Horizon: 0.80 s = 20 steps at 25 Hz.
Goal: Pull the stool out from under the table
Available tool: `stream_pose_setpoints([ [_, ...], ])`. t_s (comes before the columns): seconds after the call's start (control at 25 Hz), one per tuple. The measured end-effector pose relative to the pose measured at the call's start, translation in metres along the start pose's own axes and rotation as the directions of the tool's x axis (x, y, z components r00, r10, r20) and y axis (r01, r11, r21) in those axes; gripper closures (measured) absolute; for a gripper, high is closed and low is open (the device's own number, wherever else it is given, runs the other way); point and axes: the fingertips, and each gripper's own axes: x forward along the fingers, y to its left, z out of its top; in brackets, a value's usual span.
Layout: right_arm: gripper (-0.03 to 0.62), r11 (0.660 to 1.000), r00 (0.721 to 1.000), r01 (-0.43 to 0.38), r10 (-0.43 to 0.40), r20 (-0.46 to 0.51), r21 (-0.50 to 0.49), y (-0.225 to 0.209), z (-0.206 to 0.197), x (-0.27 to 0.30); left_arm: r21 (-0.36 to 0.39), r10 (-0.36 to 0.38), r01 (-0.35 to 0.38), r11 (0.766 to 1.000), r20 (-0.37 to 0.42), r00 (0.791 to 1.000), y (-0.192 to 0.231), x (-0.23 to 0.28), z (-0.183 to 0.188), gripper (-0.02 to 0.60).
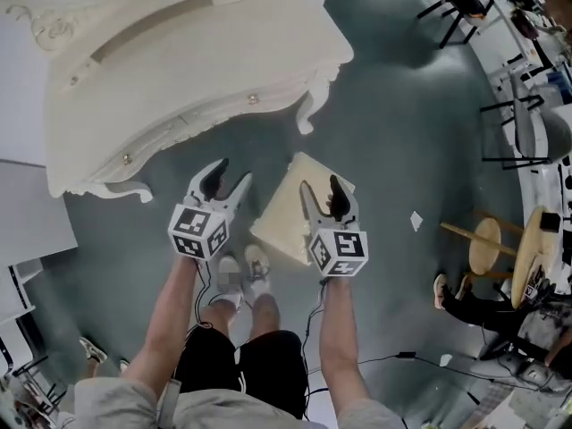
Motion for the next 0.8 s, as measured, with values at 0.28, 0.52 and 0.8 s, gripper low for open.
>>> stream_pose_setpoints([
  [0.28,0.356,0.985,0.987,-0.147,0.152,0.049,-0.086,0.100,0.076,0.007,0.048,0.151,-0.156,0.987,0.089,0.984,0.029,-0.089,0.070,0.392],
  [0.52,0.404,0.946,0.955,-0.269,0.286,0.077,-0.182,0.183,0.131,-0.003,0.012,0.308,-0.316,0.949,0.191,0.932,0.055,-0.165,0.125,0.442],
  [0.8,0.472,0.894,0.912,-0.360,0.397,0.100,-0.268,0.269,0.173,-0.028,-0.012,0.415,-0.428,0.904,0.270,0.869,0.070,-0.256,0.165,0.478],
])
